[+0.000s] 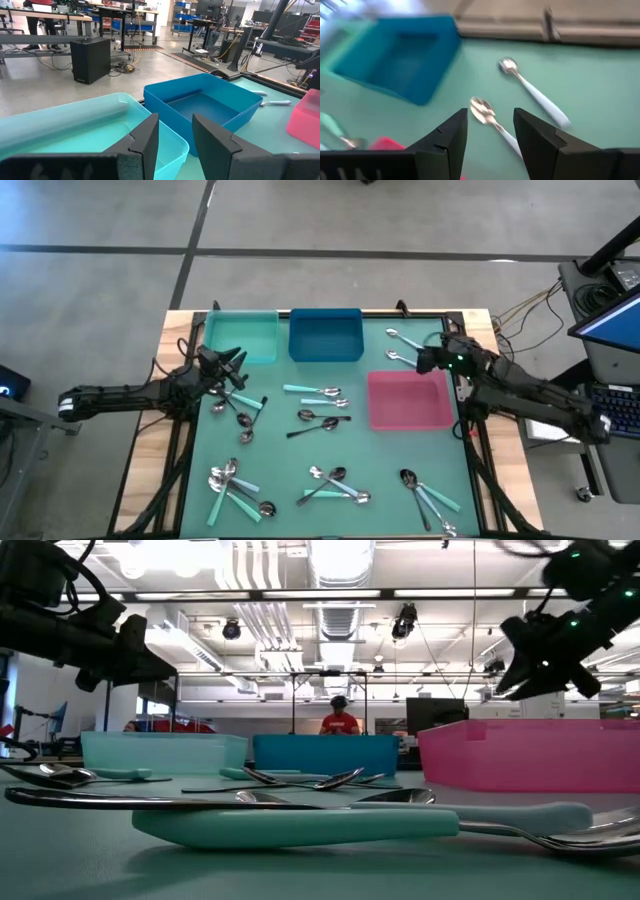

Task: Sort silverware by color (type)
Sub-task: Put the blue spoon into the red bin

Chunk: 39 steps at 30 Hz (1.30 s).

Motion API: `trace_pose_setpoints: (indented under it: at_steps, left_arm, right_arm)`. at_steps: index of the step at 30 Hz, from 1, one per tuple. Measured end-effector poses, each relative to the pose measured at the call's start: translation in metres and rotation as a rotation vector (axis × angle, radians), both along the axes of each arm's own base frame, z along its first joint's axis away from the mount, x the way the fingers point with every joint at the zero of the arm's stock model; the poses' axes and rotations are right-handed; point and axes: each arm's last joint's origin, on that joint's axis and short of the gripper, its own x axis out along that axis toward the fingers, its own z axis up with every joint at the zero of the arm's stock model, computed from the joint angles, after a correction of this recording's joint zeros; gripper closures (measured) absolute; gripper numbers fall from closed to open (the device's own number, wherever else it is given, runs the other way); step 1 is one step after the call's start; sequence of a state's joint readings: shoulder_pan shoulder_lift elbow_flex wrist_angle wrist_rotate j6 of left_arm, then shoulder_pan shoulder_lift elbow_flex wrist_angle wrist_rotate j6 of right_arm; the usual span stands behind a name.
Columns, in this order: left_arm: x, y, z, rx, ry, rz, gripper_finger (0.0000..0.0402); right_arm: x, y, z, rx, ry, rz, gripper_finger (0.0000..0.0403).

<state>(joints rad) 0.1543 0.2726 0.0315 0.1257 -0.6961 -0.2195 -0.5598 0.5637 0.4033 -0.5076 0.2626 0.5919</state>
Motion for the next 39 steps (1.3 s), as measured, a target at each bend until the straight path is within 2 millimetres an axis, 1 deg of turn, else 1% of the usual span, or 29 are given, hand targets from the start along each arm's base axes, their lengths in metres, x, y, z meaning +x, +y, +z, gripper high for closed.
trace_pose_setpoints:
  at_steps: [5, 10, 12, 14, 16, 21, 26, 33, 36, 39]
  left_arm:
    - [0.000, 0.000, 0.000, 0.000, 0.000, 0.000, 0.0298]
    - [0.000, 0.000, 0.000, 0.000, 0.000, 0.000, 0.0298]
    - [0.000, 0.000, 0.000, 0.000, 0.001, 0.000, 0.0298]
    - [0.000, 0.000, 0.000, 0.000, 0.001, 0.000, 0.0298]
    - [0.000, 0.000, 0.000, 0.000, 0.001, 0.000, 0.0298]
    - [0.000, 0.000, 0.000, 0.000, 0.001, 0.000, 0.0298]
    - [0.000, 0.000, 0.000, 0.000, 0.001, 0.000, 0.0298]
    - [0.000, 0.000, 0.000, 0.000, 0.000, 0.000, 0.0298]
    - [0.000, 0.000, 0.000, 0.000, 0.001, 0.000, 0.0298]
    - [0.000, 0.000, 0.000, 0.000, 0.001, 0.000, 0.0298]
  right_arm:
    - [0.020, -0.012, 0.010, 0.059, 0.081, -0.010, 0.0252]
    - [0.039, -0.030, 0.013, 0.127, 0.172, -0.031, 0.0252]
    - [0.044, -0.039, 0.012, 0.159, 0.241, -0.038, 0.0252]
    - [0.045, -0.047, 0.007, 0.210, 0.346, -0.035, 0.0252]
    - [0.048, -0.057, 0.006, 0.221, 0.405, -0.018, 0.0252]
    - [0.049, -0.075, -0.007, 0.266, 0.514, 0.045, 0.0252]
    - [0.043, -0.091, -0.021, 0.303, 0.582, 0.053, 0.0252]
    - [0.038, -0.107, -0.030, 0.312, 0.578, 0.039, 0.0252]
    - [0.041, -0.111, -0.032, 0.316, 0.519, 0.085, 0.0252]
    - [0.046, -0.116, -0.033, 0.272, 0.496, 0.119, 0.0252]
